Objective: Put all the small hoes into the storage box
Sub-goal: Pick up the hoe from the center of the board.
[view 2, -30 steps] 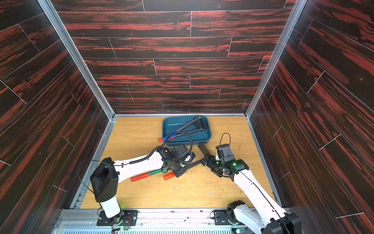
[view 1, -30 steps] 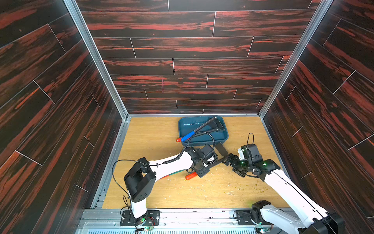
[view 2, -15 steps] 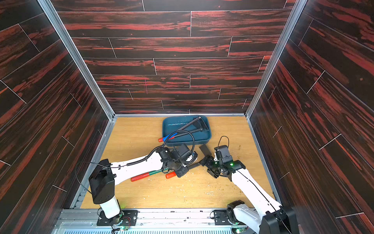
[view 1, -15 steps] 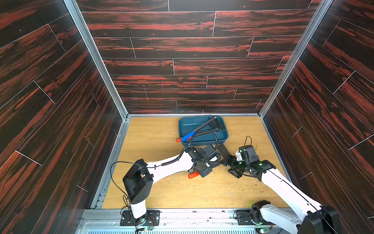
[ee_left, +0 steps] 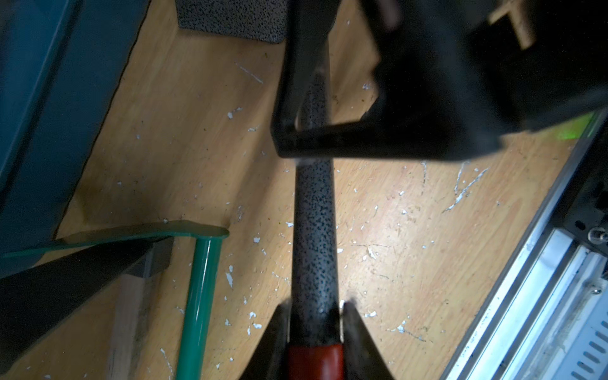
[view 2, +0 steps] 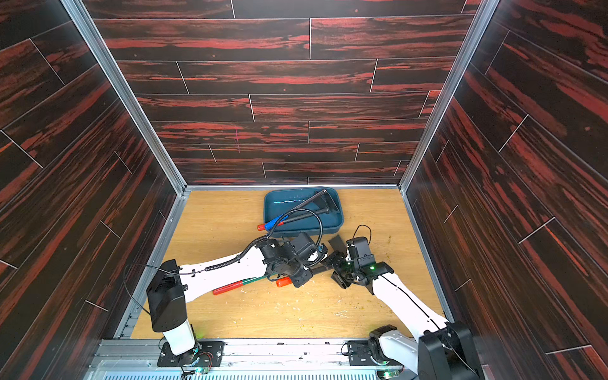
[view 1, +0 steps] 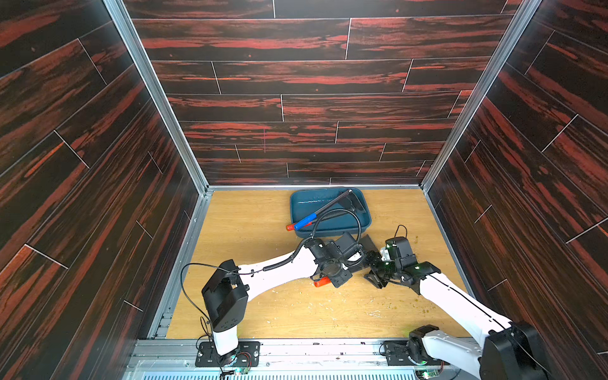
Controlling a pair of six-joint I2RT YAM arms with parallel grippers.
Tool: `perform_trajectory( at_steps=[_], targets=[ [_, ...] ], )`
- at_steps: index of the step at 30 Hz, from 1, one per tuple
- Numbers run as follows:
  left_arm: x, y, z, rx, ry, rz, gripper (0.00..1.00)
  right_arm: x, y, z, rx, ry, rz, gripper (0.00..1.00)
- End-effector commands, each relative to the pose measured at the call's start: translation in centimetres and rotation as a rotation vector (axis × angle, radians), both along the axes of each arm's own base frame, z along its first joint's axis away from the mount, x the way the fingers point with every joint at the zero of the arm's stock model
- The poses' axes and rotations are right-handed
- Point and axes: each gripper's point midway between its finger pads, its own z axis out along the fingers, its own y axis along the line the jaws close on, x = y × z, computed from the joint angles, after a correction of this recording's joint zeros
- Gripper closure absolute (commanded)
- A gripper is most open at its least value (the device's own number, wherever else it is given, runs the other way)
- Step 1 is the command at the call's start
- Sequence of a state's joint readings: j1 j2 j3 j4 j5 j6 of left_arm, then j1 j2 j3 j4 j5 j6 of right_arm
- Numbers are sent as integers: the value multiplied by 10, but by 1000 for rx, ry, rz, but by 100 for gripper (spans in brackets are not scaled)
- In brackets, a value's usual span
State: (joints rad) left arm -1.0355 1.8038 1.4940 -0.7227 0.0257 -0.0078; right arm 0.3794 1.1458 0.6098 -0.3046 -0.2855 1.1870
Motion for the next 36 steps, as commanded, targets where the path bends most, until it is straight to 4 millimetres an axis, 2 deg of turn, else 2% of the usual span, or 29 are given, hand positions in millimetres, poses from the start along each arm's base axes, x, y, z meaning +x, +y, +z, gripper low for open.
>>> perform_trajectory(
  at_steps=[1, 9, 16, 21, 24, 31, 36],
  targets=[
    [0, -15, 10, -42, -9, -7, 100, 4, 5, -5, 45, 22, -26, 28],
    [-3, -22, 5, -41, -4, -13, 100, 8, 7, -18, 77, 45, -75, 39],
    [-6, -27, -1, -48, 15, -17, 100, 9, 6, -27, 81, 62, -98, 63],
    [-8, -27, -5, -46, 23, -16, 100, 10, 5, -25, 79, 56, -110, 72],
    [-8, -28, -5, -52, 27, -16, 100, 11, 4, -21, 83, 46, -121, 82],
    [-12, -27, -12, -53, 45, -14, 100, 12, 3, -13, 84, 40, -132, 99],
    [-17, -27, -16, -66, 68, -15, 100, 14, -1, -3, 70, 16, -145, 100]
  ],
)
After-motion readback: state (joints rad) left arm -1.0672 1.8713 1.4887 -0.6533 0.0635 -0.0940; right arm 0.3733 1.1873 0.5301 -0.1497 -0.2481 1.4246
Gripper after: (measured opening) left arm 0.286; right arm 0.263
